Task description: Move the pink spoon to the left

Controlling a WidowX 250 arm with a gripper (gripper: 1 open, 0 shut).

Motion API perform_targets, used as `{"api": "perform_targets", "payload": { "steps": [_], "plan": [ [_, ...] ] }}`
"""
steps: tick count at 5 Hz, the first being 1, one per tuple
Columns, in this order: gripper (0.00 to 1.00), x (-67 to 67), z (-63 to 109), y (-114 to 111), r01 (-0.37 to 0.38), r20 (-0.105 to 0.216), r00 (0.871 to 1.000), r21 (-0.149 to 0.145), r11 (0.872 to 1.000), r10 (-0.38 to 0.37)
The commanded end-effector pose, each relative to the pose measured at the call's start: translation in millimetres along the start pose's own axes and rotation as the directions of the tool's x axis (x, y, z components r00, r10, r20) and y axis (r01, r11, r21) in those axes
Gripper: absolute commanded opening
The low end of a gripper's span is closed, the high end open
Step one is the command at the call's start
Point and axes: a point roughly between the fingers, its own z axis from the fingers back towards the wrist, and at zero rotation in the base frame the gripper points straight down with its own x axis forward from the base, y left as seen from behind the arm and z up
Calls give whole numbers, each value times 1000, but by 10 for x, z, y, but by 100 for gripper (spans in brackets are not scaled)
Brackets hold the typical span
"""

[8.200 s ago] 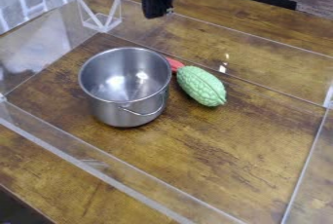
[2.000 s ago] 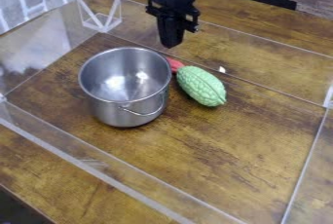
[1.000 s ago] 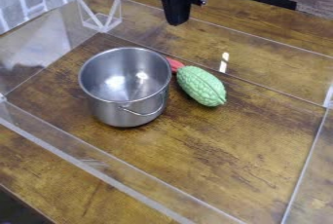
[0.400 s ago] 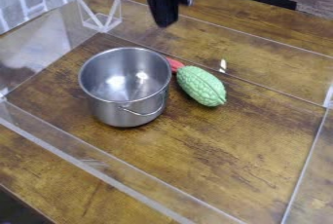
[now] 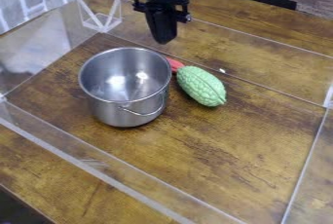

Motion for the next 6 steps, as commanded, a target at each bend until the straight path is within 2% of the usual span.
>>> {"api": "perform_targets", "payload": {
  "steps": [1,2,4,5,6],
  "plan": [
    [0,124,678,-23,58,129,989,57,997,-65],
    [0,156,689,-114,108,129,985,52,993,-114],
    [0,318,462,-189,173,142,975,19,985,-174],
    [0,353,285,-176,165,153,975,-24,986,-160],
    [0,386,237,-123,164,150,976,-50,985,-155]
  ]
}}
